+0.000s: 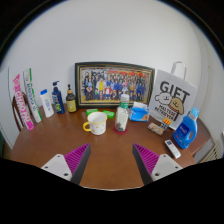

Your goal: Pour water

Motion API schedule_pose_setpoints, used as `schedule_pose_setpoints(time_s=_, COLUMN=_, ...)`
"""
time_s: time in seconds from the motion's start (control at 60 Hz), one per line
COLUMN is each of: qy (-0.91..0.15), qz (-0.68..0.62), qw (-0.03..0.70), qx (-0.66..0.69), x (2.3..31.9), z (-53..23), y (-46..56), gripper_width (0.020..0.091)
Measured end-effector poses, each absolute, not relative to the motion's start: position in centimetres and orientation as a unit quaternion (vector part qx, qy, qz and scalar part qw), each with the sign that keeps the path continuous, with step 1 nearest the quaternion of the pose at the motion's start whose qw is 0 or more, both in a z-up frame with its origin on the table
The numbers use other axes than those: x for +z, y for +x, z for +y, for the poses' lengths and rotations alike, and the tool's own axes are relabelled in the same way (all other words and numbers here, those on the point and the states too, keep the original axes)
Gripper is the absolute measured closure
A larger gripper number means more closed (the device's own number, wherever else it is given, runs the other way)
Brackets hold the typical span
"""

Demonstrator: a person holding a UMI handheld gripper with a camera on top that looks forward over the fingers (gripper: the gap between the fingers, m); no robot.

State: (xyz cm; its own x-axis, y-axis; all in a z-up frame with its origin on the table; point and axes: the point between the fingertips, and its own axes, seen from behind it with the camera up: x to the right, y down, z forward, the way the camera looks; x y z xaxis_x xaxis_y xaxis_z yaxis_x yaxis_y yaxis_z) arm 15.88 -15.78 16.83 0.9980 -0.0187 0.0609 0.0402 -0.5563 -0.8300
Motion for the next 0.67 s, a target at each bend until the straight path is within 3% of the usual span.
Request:
schedule_pose_setpoints(time_s=0.333, qy=-0.875, qz=-0.016, qw=0.482, qx=-0.042, x=22.1, z=-25.6, y=13.2, gripper_width=0.0248)
schedule_pose_setpoints(time_s=0.667, qy=-0.882, qz=-0.010, qw=0.469, qx=-0.045, x=21.8, z=-28.5, y=14.8, gripper_width=0.0248)
